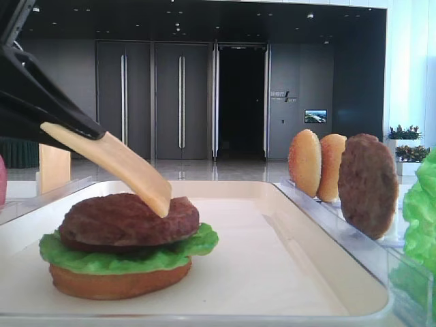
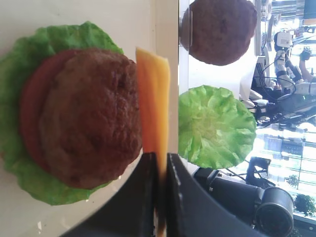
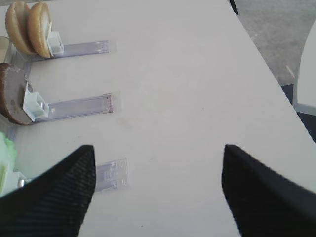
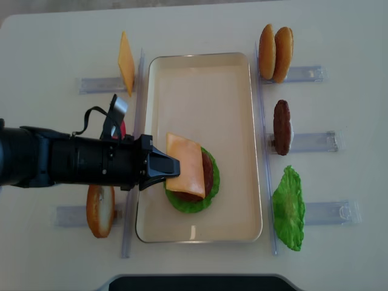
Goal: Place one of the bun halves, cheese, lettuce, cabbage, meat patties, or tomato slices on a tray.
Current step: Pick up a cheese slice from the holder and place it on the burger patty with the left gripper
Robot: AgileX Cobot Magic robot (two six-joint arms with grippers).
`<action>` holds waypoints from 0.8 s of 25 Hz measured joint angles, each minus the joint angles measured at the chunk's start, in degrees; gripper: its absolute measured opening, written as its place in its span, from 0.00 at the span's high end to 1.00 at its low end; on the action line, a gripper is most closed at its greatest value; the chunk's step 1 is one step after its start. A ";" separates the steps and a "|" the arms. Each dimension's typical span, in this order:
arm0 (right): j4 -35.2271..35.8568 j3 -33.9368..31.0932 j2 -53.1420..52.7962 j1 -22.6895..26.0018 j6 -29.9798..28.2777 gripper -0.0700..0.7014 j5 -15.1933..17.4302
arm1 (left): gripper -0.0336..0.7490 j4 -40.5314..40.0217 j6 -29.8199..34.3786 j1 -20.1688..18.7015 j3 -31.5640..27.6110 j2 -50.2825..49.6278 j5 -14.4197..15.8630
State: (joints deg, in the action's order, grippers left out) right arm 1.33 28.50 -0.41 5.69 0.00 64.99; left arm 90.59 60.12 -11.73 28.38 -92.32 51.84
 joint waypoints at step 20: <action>0.00 0.00 0.00 0.00 -0.34 0.22 0.00 | 0.74 -0.17 -2.44 0.00 0.00 0.00 -0.96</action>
State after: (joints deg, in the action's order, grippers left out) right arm 1.33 28.50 -0.41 5.69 -0.34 64.99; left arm 90.42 57.68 -11.73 28.38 -92.32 50.88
